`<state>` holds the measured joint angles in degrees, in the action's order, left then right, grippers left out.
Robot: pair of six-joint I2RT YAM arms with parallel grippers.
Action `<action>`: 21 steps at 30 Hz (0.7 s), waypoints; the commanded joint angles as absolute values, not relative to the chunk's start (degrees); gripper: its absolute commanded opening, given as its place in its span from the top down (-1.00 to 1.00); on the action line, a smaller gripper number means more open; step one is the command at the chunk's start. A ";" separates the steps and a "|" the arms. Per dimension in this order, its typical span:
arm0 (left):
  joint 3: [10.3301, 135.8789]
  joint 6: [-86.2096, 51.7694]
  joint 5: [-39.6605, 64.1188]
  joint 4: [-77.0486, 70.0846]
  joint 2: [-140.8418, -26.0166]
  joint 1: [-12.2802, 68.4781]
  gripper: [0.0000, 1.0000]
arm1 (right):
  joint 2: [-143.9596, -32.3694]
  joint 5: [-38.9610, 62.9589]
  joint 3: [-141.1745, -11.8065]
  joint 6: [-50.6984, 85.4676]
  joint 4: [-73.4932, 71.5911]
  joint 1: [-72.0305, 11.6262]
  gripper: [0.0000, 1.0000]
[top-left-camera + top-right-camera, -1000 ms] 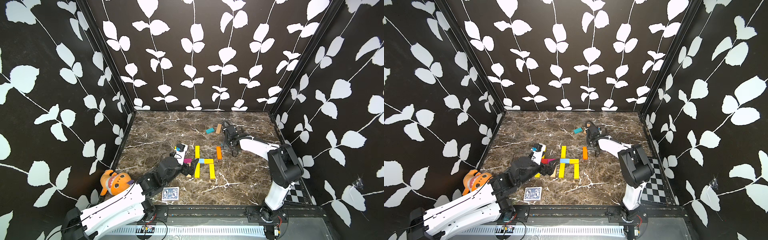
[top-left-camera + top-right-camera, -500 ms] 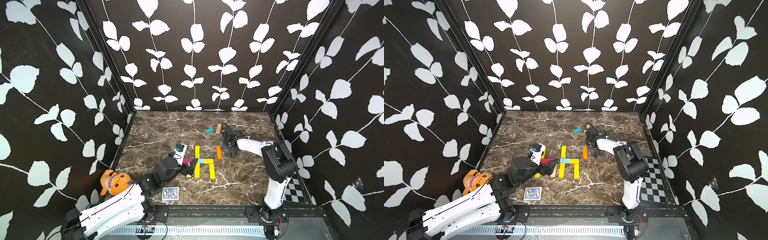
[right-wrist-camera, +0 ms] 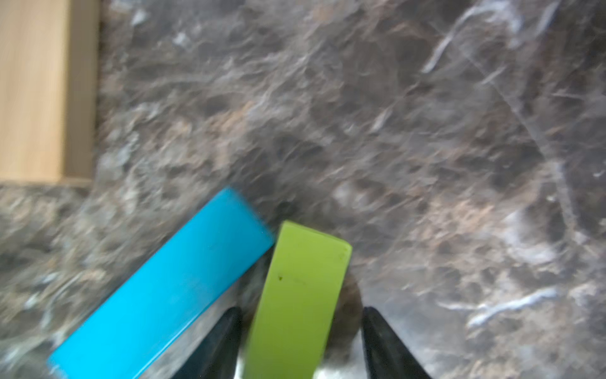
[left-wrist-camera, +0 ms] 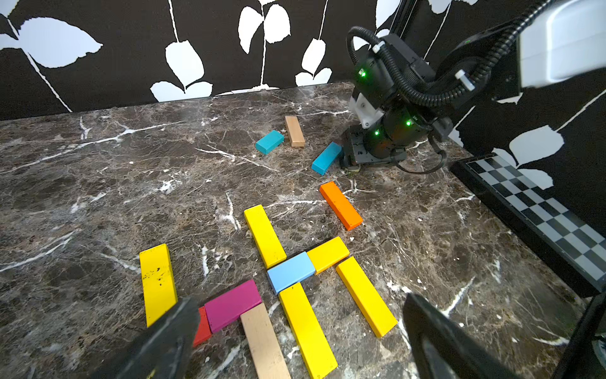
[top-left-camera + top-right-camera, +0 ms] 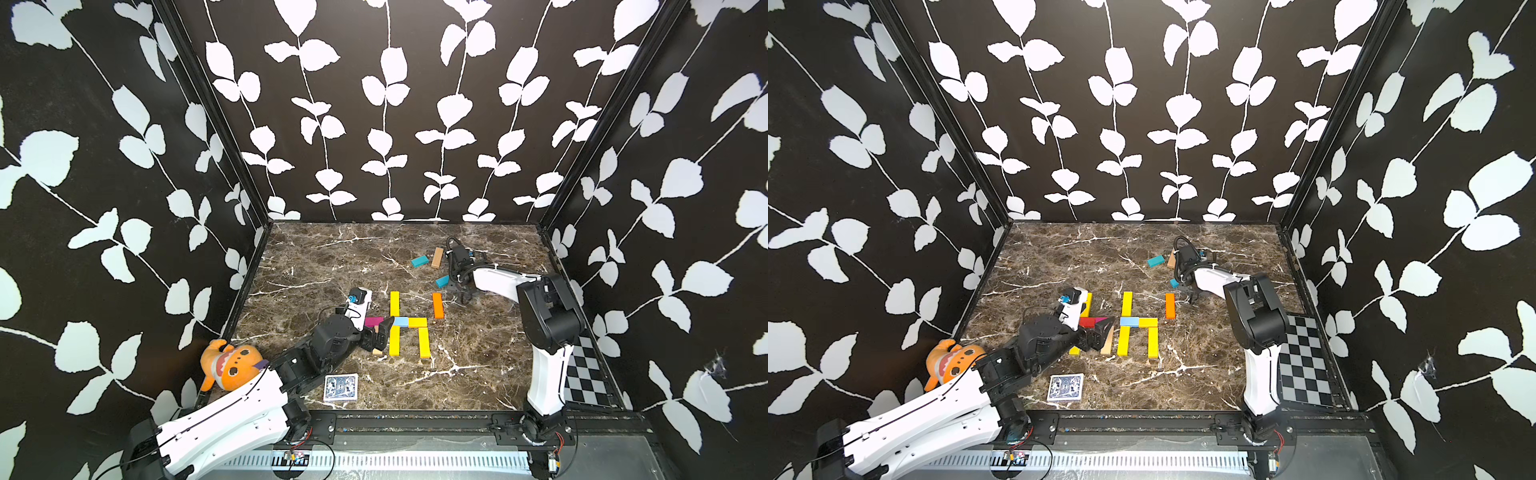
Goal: Assemble the letter h with building blocks
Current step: Pick up the building block from the center of the board.
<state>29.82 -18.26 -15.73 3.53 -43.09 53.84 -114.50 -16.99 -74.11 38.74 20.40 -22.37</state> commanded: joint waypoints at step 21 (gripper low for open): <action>27.54 -19.09 -13.25 -0.38 -43.47 53.17 -0.98 | -76.76 -14.60 -40.98 41.81 26.75 -37.13 0.42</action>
